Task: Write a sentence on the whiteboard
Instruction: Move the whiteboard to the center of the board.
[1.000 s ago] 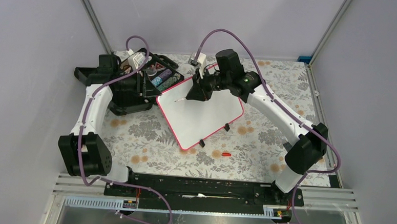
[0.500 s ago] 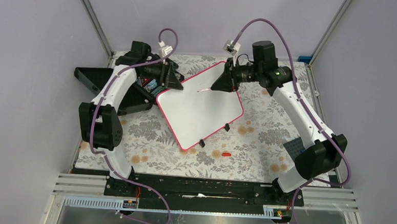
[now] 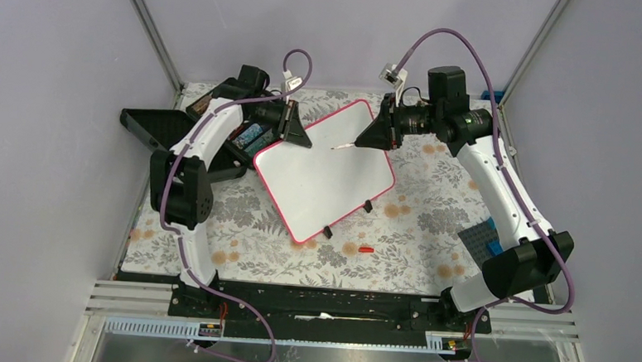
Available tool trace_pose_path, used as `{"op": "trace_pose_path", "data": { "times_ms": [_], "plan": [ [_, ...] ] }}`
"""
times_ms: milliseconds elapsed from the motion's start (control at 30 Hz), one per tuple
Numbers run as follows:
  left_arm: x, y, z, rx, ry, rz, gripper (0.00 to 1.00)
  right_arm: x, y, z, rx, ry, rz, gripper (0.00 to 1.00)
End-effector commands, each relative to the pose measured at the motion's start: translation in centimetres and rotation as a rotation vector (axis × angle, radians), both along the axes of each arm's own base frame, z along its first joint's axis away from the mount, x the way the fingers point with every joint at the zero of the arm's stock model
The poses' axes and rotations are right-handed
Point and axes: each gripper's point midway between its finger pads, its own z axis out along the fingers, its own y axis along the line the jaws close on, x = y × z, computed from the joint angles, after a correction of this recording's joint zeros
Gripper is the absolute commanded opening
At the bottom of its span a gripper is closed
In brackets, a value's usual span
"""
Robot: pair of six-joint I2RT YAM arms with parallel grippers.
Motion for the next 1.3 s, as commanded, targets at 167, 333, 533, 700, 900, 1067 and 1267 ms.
{"op": "trace_pose_path", "data": {
  "times_ms": [167,333,533,700,900,1067,1267],
  "plan": [
    [-2.6,-2.8,-1.0,-0.01,0.038,-0.142,0.0,-1.9,-0.4,2.1,0.035,-0.031,0.047,0.0],
    [-3.3,-3.7,-1.7,0.015,0.041,-0.192,0.0,-2.2,-0.4,2.0,0.034,-0.027,0.056,0.0],
    [-4.3,-5.1,-2.7,0.054,0.042,-0.248,0.0,-2.6,-0.4,1.8,0.033,-0.016,0.071,0.0],
    [-4.0,-5.6,-2.7,0.074,0.024,-0.263,0.0,-3.0,-0.5,1.6,0.034,-0.011,0.083,0.0],
    [-2.0,-5.4,1.2,0.088,-0.09,-0.203,0.45,-3.0,-0.6,0.8,0.023,-0.002,0.079,0.0],
    [0.0,-1.8,6.2,0.074,-0.176,-0.051,0.65,-2.5,-0.4,0.7,0.025,-0.017,0.063,0.0],
    [-1.9,4.9,7.3,0.038,-0.172,0.106,0.66,-1.1,1.5,0.4,-0.007,-0.072,0.02,0.0]
  ]
}}
